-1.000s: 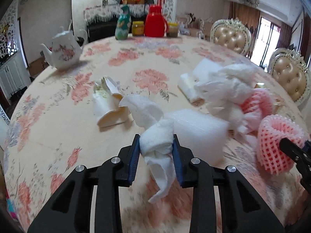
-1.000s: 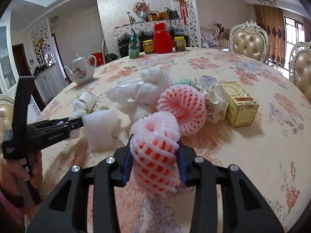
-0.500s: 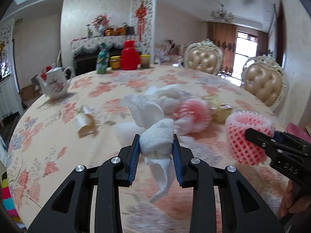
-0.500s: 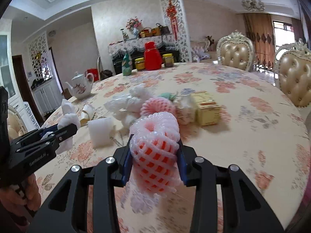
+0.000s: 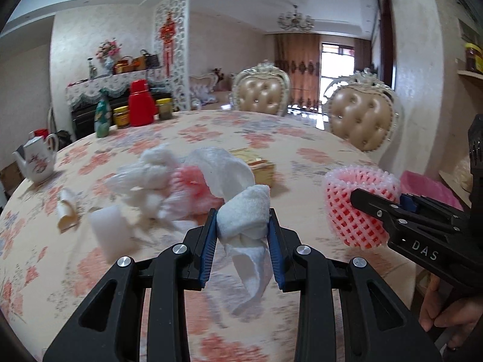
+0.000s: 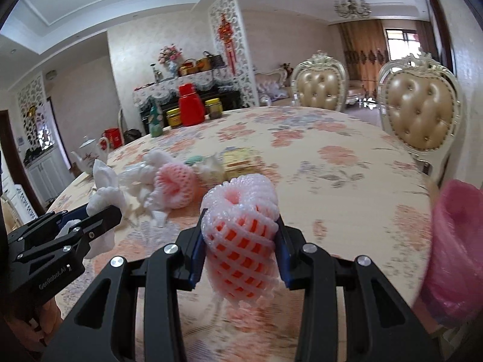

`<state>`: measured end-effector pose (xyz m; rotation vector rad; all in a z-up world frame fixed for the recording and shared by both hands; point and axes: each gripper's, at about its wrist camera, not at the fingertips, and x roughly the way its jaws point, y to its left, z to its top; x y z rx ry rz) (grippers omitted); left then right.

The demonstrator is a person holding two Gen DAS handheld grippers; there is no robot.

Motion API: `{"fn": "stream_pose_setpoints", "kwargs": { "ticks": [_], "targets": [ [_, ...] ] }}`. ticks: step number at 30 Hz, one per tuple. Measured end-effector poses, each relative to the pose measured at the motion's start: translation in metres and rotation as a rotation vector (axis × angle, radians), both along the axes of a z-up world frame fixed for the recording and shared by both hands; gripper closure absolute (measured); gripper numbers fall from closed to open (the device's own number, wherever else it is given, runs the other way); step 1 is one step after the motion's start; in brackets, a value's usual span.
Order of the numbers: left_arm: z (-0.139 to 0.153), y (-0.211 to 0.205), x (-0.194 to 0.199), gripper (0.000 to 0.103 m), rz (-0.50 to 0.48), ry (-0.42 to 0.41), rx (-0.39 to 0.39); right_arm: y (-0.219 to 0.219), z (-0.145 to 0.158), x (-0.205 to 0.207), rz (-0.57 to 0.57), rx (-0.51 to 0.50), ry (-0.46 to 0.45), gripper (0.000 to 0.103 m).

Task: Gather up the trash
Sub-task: 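Carry the net and tissue over the pink bin and open both tools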

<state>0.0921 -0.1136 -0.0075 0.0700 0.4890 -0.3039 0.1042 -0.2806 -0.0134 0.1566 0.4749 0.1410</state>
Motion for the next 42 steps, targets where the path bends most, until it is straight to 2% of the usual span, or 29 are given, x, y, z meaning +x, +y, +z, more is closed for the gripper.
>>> {"fn": "stream_pose_setpoints", "kwargs": {
  "ticks": [19,34,39,42],
  "targets": [
    [-0.002,-0.106,-0.001,0.073,-0.198,-0.017,0.006,-0.106,0.002,-0.042,-0.21,-0.002,-0.03,0.064],
    [0.0,-0.222,0.002,0.073,-0.457,-0.008,-0.041,-0.218,-0.008,-0.09,-0.469,0.009,-0.011,0.064],
    [-0.003,-0.267,0.011,0.073,-0.559,0.025,-0.049,-0.253,-0.015,-0.095,-0.543,0.015,0.0,0.063],
    [-0.003,-0.289,0.021,0.073,-0.612,0.056,-0.08,-0.272,-0.018,-0.094,-0.575,0.018,0.005,0.063]
  ]
}}
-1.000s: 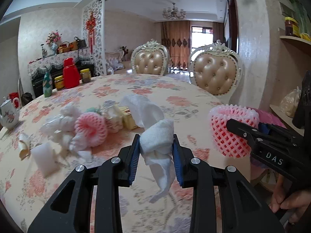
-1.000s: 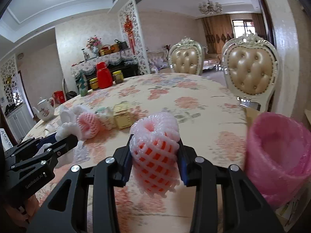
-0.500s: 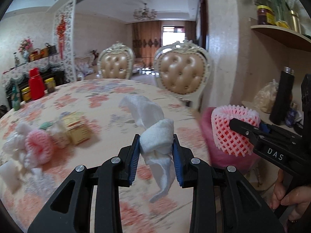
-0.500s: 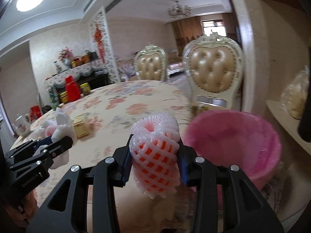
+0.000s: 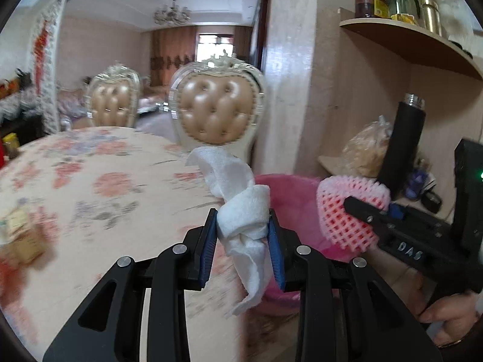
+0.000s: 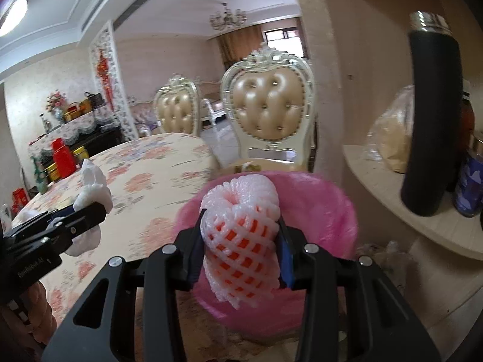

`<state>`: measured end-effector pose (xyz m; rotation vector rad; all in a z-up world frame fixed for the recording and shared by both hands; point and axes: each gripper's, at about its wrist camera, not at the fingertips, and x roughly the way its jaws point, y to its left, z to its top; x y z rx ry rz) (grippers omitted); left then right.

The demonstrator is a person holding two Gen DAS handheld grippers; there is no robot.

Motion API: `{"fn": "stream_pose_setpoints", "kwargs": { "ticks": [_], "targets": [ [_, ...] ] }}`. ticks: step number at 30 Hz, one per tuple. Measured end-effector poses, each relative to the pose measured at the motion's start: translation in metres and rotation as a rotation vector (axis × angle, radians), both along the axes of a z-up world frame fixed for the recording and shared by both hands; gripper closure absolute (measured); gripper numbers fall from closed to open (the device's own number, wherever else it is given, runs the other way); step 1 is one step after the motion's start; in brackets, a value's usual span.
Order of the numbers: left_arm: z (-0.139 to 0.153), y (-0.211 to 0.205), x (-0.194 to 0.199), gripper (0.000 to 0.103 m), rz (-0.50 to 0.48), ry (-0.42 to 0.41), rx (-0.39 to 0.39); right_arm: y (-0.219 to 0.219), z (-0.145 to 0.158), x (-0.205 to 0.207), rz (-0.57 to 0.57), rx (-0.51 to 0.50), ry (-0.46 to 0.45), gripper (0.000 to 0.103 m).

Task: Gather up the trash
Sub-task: 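Carry the net and tissue over the pink bin and open both tools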

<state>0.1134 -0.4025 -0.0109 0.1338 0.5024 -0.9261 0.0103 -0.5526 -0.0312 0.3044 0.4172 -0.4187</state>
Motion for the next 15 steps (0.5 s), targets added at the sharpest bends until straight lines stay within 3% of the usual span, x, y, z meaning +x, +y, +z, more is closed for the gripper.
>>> {"fn": "stream_pose_setpoints", "kwargs": {
  "ticks": [11,14,15],
  "targets": [
    [-0.014,-0.084,0.027,0.072,-0.139,0.071,0.007,-0.054,-0.006,0.005,-0.064,0.043,-0.027,0.06],
    [-0.023,-0.099,0.032,0.069,-0.158,0.083,0.024,-0.058,-0.007,0.004,-0.07,0.042,-0.025,0.058],
    [-0.026,-0.102,0.033,0.064,-0.158,0.085,0.033,-0.06,-0.008,0.005,-0.071,0.043,-0.025,0.058]
  ]
}}
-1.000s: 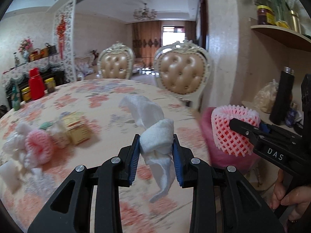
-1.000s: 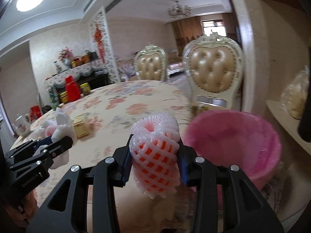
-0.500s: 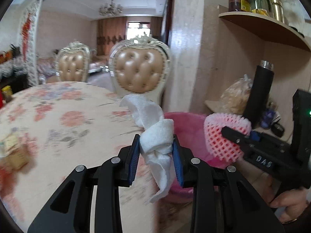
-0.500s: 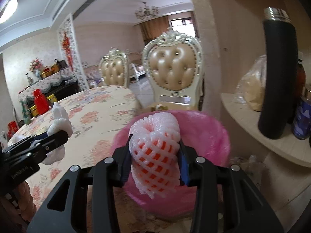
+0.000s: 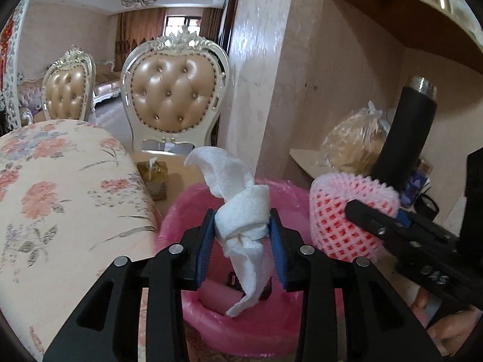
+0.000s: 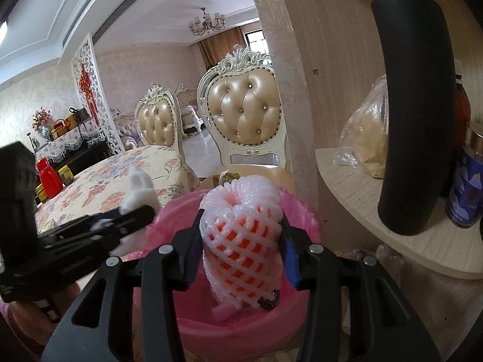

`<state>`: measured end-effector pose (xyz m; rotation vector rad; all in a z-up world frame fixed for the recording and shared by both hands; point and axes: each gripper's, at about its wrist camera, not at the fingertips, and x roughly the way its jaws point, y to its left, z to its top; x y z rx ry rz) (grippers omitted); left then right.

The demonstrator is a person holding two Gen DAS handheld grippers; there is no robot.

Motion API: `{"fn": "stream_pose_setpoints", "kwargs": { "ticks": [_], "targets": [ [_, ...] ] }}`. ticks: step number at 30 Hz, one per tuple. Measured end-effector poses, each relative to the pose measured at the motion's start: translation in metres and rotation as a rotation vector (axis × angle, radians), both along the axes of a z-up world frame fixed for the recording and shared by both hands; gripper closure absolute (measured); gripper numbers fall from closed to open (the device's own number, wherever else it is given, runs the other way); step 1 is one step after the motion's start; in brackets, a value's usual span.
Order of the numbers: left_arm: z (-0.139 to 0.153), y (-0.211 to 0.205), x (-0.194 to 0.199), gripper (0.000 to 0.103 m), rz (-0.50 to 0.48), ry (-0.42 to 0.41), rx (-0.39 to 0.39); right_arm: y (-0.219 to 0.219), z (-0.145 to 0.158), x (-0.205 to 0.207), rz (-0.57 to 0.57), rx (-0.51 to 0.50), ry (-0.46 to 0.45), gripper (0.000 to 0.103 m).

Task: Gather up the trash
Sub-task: 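Carry the net and tissue over the pink bin and open both tools, then move both open tools back over the table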

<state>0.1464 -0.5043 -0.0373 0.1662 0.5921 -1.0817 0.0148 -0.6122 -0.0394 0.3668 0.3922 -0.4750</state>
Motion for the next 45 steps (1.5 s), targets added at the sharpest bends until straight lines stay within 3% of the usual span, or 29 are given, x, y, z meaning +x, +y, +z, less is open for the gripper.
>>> {"fn": "stream_pose_setpoints", "kwargs": {
  "ticks": [3,6,8,13,18,26,32,45],
  "targets": [
    [-0.003,0.005,0.004,0.017,0.045,-0.009,-0.014,0.001,-0.002,0.003,0.006,0.006,-0.005,0.05],
    [-0.002,0.019,0.011,0.017,0.09,-0.017,-0.018,0.002,-0.006,0.011,0.01,0.015,0.005,0.047],
    [0.0,0.033,0.016,0.016,0.136,-0.023,-0.015,0.003,-0.006,0.014,0.015,0.025,0.008,0.036],
    [0.005,0.088,0.024,0.015,0.267,-0.057,0.011,0.014,0.002,0.017,0.018,0.003,-0.013,0.024],
    [0.01,0.147,0.022,0.014,0.377,-0.07,0.027,0.033,0.013,0.015,0.04,0.006,-0.046,0.024],
    [0.017,0.243,0.004,0.014,0.526,-0.106,0.04,0.101,0.021,0.032,0.169,-0.006,-0.03,0.024],
    [0.024,0.314,-0.01,0.014,0.627,-0.163,0.064,0.174,0.027,0.059,0.31,-0.027,-0.012,0.024],
    [0.019,0.481,-0.007,0.014,0.95,-0.122,0.089,0.325,0.03,0.109,0.567,-0.065,0.024,0.024]
  ]
}}
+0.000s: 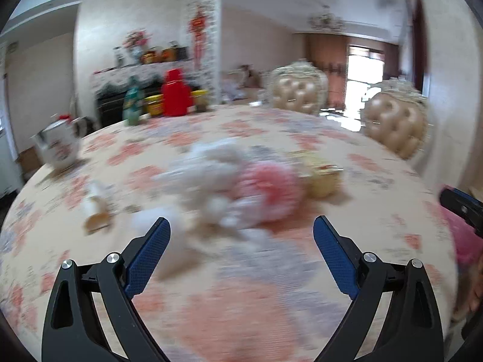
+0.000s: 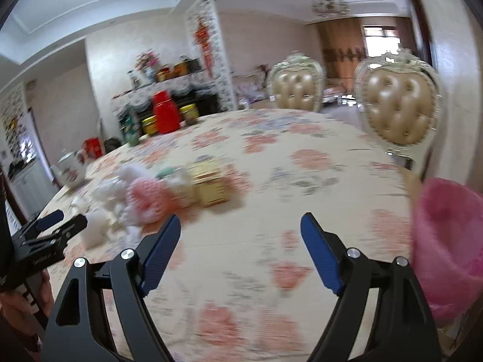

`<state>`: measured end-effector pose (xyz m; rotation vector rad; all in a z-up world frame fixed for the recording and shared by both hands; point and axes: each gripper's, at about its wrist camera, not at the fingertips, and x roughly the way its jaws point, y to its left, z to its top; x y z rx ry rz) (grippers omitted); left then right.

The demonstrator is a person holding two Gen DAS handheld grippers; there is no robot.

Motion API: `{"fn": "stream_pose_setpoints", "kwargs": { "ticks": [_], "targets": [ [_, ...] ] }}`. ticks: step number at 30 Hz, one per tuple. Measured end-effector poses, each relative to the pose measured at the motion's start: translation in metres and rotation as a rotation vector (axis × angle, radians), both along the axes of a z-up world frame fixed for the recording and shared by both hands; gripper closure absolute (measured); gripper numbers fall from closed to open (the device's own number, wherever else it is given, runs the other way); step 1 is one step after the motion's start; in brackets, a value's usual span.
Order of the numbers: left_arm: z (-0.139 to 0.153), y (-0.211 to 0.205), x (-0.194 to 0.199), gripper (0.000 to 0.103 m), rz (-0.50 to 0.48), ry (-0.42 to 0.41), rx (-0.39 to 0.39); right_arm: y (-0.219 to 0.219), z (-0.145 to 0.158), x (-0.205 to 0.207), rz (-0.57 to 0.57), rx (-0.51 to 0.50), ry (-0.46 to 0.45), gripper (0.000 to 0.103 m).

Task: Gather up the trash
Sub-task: 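Move both open tools back over the table, then grasp the white foam block with the left tool while the right tool grasps white tissue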

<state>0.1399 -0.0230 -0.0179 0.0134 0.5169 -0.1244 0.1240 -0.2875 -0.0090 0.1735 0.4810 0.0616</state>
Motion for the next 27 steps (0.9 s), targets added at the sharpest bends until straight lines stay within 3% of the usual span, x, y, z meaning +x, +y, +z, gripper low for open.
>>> {"fn": "stream_pose_setpoints", "kwargs": {
  "ticks": [8,18,21,23,24,27],
  "targets": [
    [-0.017,0.065,0.039,0.014,0.189,0.132,-0.038,0.078,-0.003,0.036,0.147,-0.046,0.032,0.024],
    [-0.038,0.064,0.088,0.014,0.202,0.25,-0.032,0.127,-0.008,0.081,0.262,-0.095,0.055,0.024],
    [-0.046,0.055,0.096,0.014,0.193,0.269,0.007,0.133,-0.011,0.091,0.277,-0.099,0.063,0.025],
    [-0.048,0.056,0.1,0.024,0.169,0.287,-0.013,0.139,-0.014,0.1,0.294,-0.106,0.079,0.03],
    [-0.049,0.059,0.102,0.039,0.163,0.294,-0.024,0.144,-0.016,0.104,0.3,-0.11,0.086,0.03],
    [-0.047,0.071,0.097,0.043,0.164,0.271,-0.043,0.162,-0.02,0.116,0.349,-0.126,0.108,0.036]
  ]
}}
